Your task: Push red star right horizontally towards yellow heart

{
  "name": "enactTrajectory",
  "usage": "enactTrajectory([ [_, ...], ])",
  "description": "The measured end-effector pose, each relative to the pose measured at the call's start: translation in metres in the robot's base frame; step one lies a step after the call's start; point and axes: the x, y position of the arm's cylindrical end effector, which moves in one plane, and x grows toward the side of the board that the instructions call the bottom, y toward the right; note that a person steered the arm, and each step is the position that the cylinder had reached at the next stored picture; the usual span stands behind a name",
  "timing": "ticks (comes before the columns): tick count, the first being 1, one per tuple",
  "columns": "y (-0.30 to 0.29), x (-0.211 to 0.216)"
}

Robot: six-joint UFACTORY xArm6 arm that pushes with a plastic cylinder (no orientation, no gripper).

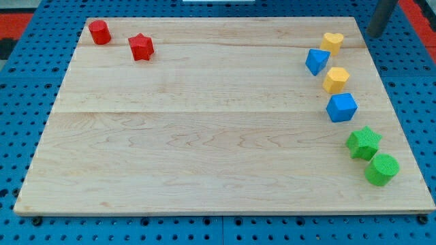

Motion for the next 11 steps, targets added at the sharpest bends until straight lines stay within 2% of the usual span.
enactTrajectory([
  [2, -0.083, 0.004],
  [4, -0.061, -0.011],
  [5, -0.202, -0.019],
  [6, -0.315, -0.020],
  [7, -0.358, -0.016],
  [8, -0.374, 0.030],
  [9, -0.424, 0.074],
  [10, -0.499, 0.053],
  [11, -0.470, 0.011],
])
